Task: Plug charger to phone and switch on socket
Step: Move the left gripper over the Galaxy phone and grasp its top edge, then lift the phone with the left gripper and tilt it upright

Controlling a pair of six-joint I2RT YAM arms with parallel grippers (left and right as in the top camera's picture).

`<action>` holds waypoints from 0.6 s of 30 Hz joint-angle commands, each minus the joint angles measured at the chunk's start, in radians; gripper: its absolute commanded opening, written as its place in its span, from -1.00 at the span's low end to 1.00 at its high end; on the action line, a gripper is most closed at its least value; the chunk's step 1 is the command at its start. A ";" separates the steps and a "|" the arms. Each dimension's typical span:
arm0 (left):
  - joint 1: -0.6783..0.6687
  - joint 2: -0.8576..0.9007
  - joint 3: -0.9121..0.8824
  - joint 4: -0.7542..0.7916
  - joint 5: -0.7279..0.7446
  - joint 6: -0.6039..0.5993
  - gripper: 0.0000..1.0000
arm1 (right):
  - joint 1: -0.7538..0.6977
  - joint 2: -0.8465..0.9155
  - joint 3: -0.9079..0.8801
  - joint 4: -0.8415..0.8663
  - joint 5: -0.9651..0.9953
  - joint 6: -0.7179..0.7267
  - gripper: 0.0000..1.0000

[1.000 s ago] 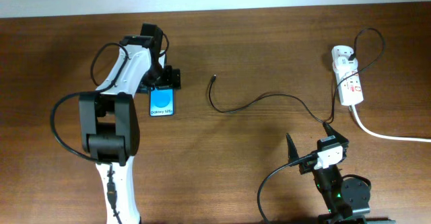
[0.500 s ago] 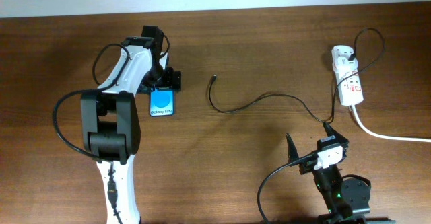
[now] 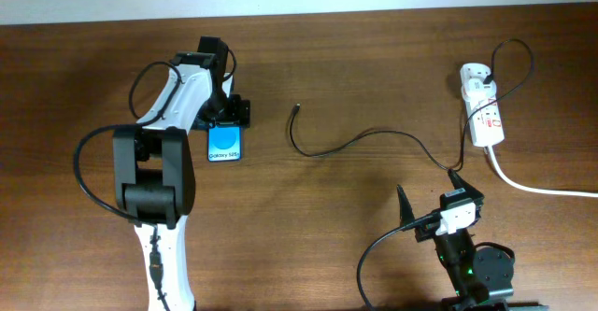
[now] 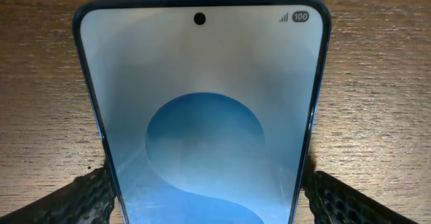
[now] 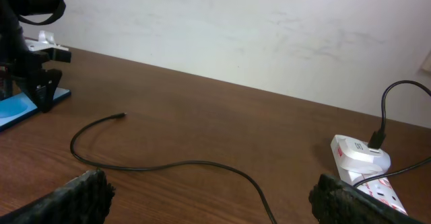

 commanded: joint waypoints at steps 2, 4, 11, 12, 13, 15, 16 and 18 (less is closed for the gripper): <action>-0.004 0.020 -0.071 0.038 0.027 -0.002 0.88 | 0.006 -0.007 -0.005 -0.007 0.005 0.008 0.97; -0.004 0.020 -0.077 0.039 0.027 -0.002 0.82 | 0.006 -0.007 -0.005 -0.007 0.005 0.008 0.97; -0.004 0.020 -0.077 0.042 0.027 -0.002 0.58 | 0.006 -0.007 -0.005 -0.007 0.005 0.008 0.97; -0.004 0.020 -0.076 0.042 0.027 -0.002 0.57 | 0.006 -0.007 -0.005 -0.007 0.005 0.008 0.97; -0.003 0.020 -0.069 0.034 0.027 -0.002 0.57 | 0.006 -0.007 -0.005 -0.007 0.005 0.008 0.97; -0.003 0.020 -0.035 0.005 0.027 -0.002 0.57 | 0.006 -0.007 -0.005 -0.007 0.005 0.008 0.97; -0.003 0.020 -0.008 -0.016 0.027 -0.002 0.58 | 0.006 -0.007 -0.005 -0.007 0.005 0.008 0.97; -0.003 0.020 0.061 -0.063 0.027 -0.002 0.57 | 0.006 -0.007 -0.005 -0.007 0.005 0.008 0.97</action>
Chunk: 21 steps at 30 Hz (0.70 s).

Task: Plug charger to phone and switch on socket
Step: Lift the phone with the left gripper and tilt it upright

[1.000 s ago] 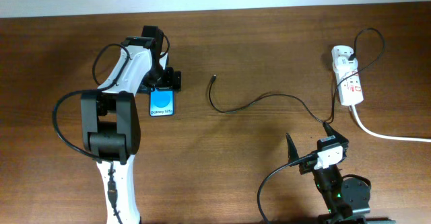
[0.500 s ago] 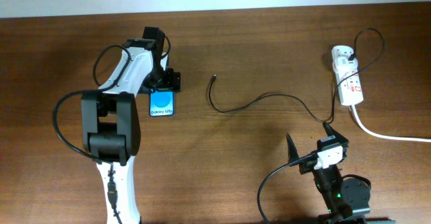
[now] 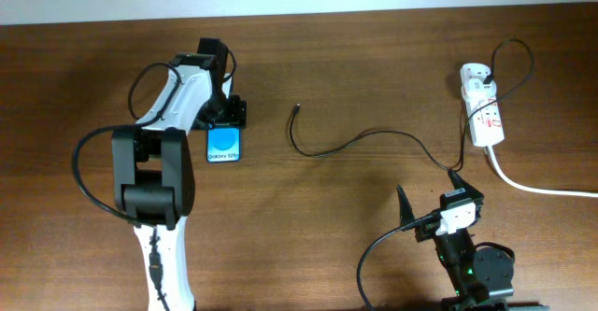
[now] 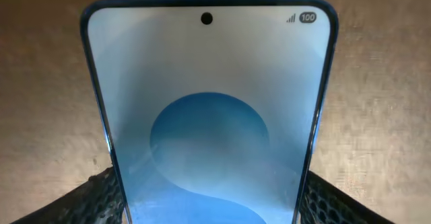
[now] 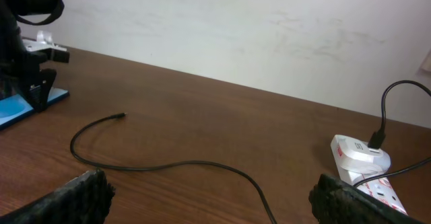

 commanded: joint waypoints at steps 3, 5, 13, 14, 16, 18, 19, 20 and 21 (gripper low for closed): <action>-0.002 0.028 0.156 -0.108 0.036 -0.002 0.57 | 0.006 -0.007 -0.005 -0.007 0.005 0.008 0.97; -0.002 0.028 0.224 -0.154 0.036 -0.003 0.57 | 0.006 -0.007 -0.005 -0.007 0.005 0.008 0.97; -0.002 0.028 0.368 -0.231 0.142 -0.068 -0.24 | 0.006 -0.007 -0.005 -0.007 0.005 0.008 0.97; -0.002 0.028 0.377 -0.238 0.142 -0.124 -0.37 | 0.006 -0.007 -0.005 -0.007 0.005 0.008 0.97; -0.002 0.028 0.379 -0.254 0.142 -0.178 -0.53 | 0.006 -0.007 -0.005 -0.007 0.005 0.008 0.97; -0.002 0.028 0.379 -0.282 0.142 -0.257 -0.78 | 0.006 -0.007 -0.005 -0.007 0.005 0.008 0.97; -0.002 0.028 0.379 -0.293 0.142 -0.318 -0.98 | 0.006 -0.007 -0.005 -0.007 0.005 0.008 0.97; -0.002 0.028 0.379 -0.308 0.142 -0.384 -1.00 | 0.006 -0.007 -0.005 -0.007 0.005 0.008 0.97; -0.002 0.028 0.379 -0.315 0.142 -0.414 -1.00 | 0.006 -0.007 -0.005 -0.007 0.005 0.008 0.97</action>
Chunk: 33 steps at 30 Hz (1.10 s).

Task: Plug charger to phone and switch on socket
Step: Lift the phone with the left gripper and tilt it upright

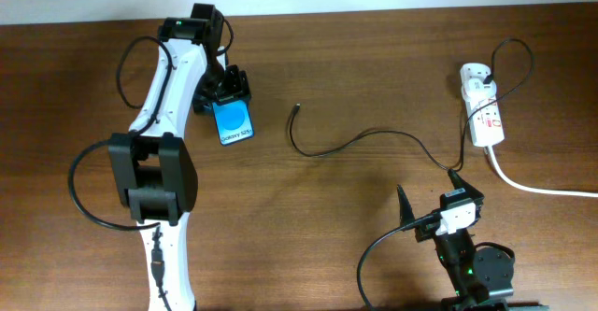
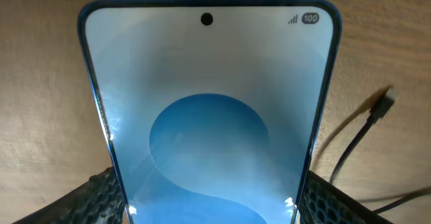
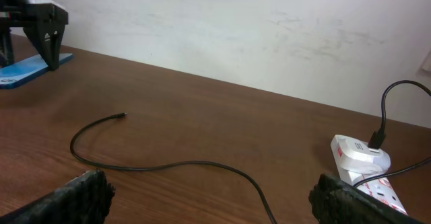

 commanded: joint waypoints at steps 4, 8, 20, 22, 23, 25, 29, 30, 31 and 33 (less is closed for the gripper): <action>0.000 -0.007 0.027 -0.047 0.154 -0.173 -1.00 | 0.006 -0.007 -0.005 -0.007 0.005 0.007 0.97; 0.000 -0.007 0.027 -0.059 0.283 -0.172 -1.00 | 0.006 -0.007 -0.005 -0.007 0.005 0.007 0.97; 0.016 -0.007 0.027 -0.190 0.744 -0.369 -1.00 | 0.006 -0.007 -0.005 -0.007 0.005 0.007 0.97; 0.028 -0.007 0.027 -0.209 0.827 -0.372 -1.00 | 0.006 -0.007 -0.005 -0.007 0.005 0.007 0.97; 0.033 -0.007 0.027 -0.219 0.861 -0.372 -1.00 | 0.006 -0.007 -0.005 -0.007 0.005 0.007 0.97; 0.040 -0.007 0.027 -0.234 0.909 -0.372 -1.00 | 0.006 -0.007 -0.005 -0.007 0.005 0.007 0.97; 0.055 -0.007 0.027 -0.254 1.007 -0.372 -1.00 | 0.006 -0.007 -0.005 -0.007 0.005 0.007 0.96; 0.057 -0.007 0.027 -0.264 1.042 -0.372 -1.00 | 0.006 -0.007 -0.005 -0.007 0.005 0.007 0.97; 0.059 -0.007 0.027 -0.264 1.062 -0.372 -1.00 | 0.006 -0.007 -0.005 -0.007 0.005 0.007 0.97; 0.064 -0.007 0.027 -0.265 1.114 -0.372 -1.00 | 0.006 -0.007 -0.005 -0.007 0.005 0.007 0.97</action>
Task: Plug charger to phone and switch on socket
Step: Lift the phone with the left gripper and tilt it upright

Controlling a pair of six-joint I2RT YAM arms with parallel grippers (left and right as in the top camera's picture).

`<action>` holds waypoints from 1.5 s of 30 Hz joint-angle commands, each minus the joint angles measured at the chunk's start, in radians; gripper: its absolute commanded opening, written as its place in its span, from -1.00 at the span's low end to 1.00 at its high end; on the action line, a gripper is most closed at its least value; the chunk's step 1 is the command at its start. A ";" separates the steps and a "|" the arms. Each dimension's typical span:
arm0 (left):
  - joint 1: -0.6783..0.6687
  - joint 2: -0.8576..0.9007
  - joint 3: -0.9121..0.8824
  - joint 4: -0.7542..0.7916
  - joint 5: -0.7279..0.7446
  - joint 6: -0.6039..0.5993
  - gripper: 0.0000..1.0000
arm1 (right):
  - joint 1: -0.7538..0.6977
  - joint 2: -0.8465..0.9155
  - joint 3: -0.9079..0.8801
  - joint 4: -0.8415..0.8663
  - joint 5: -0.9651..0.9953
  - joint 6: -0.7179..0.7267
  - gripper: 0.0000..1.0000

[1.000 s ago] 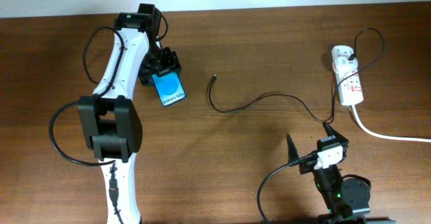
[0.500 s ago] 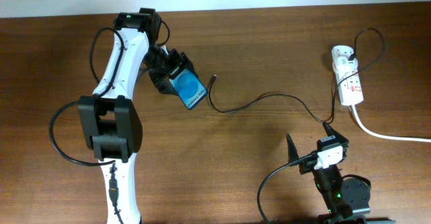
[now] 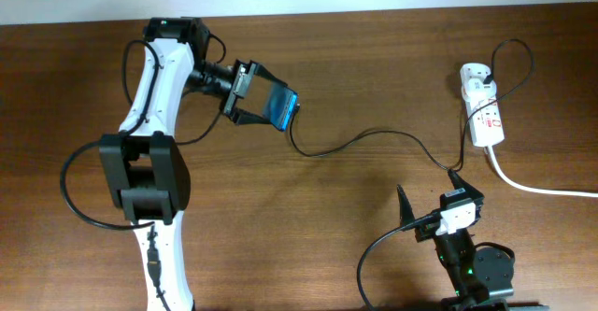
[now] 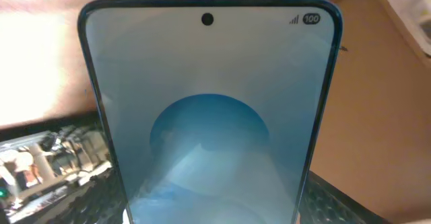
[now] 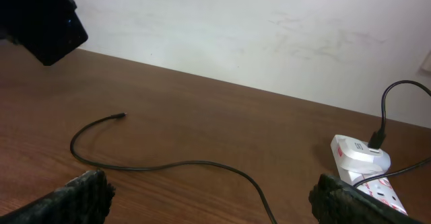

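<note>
My left gripper (image 3: 254,94) is shut on the blue-edged phone (image 3: 283,106), holding it off the table, tilted on edge. In the left wrist view the lit phone screen (image 4: 209,109) fills the frame, and the black fingers (image 4: 81,197) clamp its lower sides. The black charger cable (image 3: 360,141) curls across the table from the white charger (image 3: 475,72) plugged into the white socket strip (image 3: 486,120). Its free plug tip (image 5: 122,116) lies on the wood just below the phone. My right gripper (image 5: 215,204) stands open near the front edge, far from the cable.
A thick white mains lead (image 3: 537,188) runs off the right edge from the socket strip. The white wall (image 5: 236,29) borders the table's far side. In the right wrist view the phone's dark back (image 5: 47,25) hangs at top left.
My left gripper has swung to the right with the phone, from face-up low over the table to raised and tilted on edge beside the cable's free end. The right arm has not moved.
My left gripper first straddled the phone lying flat on the table, then stood shut on its sides. Then it held the phone a little farther back, turned slightly. Now the phone hangs raised near the cable tip. The right gripper stayed open throughout.
</note>
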 commanded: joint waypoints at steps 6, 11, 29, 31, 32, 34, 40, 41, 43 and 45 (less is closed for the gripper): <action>0.032 -0.007 0.027 -0.031 0.171 -0.070 -1.00 | 0.006 -0.007 -0.005 -0.007 0.005 0.008 0.97; 0.062 -0.007 0.027 -0.032 0.188 -0.072 -1.00 | 0.006 -0.007 -0.005 -0.007 0.005 0.008 0.97; 0.069 -0.007 0.027 -0.036 0.147 -0.072 -1.00 | 0.006 -0.007 -0.005 -0.007 0.005 0.008 0.97; 0.069 -0.007 0.027 -0.036 0.147 -0.072 -1.00 | 0.006 -0.007 -0.005 -0.007 0.005 0.008 0.97; 0.069 -0.007 0.027 -0.036 0.147 -0.072 -1.00 | 0.006 -0.007 -0.005 -0.007 0.005 0.008 0.96; 0.068 -0.007 0.027 -0.050 0.148 -0.072 -1.00 | 0.006 -0.007 -0.005 -0.007 0.005 0.008 0.97; 0.069 -0.007 0.027 -0.073 0.147 -0.072 -1.00 | 0.006 -0.007 -0.005 -0.006 0.005 0.008 0.97; 0.069 -0.007 0.027 -0.073 0.147 -0.072 -1.00 | 0.006 -0.007 -0.005 -0.006 0.005 0.008 0.97; 0.069 -0.007 0.027 -0.073 0.146 -0.072 -1.00 | 0.006 -0.007 -0.005 -0.005 0.005 0.008 0.97; 0.068 -0.007 0.027 -0.073 0.145 -0.072 -1.00 | 0.006 -0.007 -0.005 0.007 0.000 0.009 0.97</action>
